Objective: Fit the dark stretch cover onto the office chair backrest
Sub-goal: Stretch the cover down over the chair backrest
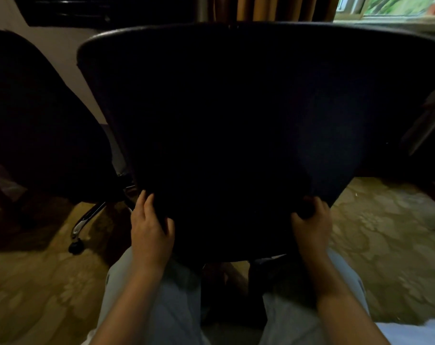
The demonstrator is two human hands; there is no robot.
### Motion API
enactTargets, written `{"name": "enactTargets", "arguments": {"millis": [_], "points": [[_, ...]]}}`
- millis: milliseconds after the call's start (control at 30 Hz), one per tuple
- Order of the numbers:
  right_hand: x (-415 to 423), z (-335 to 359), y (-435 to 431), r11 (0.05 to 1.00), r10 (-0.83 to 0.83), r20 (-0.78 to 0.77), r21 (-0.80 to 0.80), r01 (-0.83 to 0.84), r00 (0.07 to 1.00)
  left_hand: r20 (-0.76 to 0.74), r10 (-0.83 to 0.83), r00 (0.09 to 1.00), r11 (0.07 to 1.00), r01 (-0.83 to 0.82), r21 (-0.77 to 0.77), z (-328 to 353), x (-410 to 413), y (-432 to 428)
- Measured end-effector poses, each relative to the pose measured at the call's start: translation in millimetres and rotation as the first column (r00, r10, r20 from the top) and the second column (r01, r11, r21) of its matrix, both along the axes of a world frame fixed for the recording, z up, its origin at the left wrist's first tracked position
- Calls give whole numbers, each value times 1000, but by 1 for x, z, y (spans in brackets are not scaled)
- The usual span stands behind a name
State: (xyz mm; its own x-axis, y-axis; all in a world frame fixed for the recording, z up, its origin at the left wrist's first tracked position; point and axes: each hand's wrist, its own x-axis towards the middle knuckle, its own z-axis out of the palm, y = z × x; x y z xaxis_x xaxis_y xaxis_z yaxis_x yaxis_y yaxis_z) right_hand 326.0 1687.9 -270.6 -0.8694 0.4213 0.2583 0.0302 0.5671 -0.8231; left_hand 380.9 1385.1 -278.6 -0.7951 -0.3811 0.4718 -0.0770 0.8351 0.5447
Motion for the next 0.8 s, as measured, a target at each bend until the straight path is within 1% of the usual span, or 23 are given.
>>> {"name": "enactTargets", "arguments": {"millis": [67,167,233,300,400,467,600,800], "points": [[-3,0,10,997,-70,3,-12,70,998,14,9,1000,1000,-9,-3,-1,-1,-5],[-3,1,6,998,-59,28,7,59,998,1,13,1000,1000,-13,-7,0,0,-8],[0,1,-10,1000,-2,53,23,1,999,-11,35,999,999,-34,41,2,0,-8],[4,-1,-31,992,95,54,81,-99,994,-12,63,998,993,-61,97,3,0,-9],[7,-6,-55,947,259,5,198,-254,966,4,61,998,991,-61,116,2,0,-12],[8,-6,-59,935,291,-1,211,-284,957,23,57,998,991,-60,123,2,-1,-15],[5,-6,-48,953,229,4,200,-226,973,47,44,998,980,-53,194,5,0,-21],[0,-4,-2,991,9,15,130,-11,1000,109,-28,994,935,-13,353,10,-7,-24]]}}
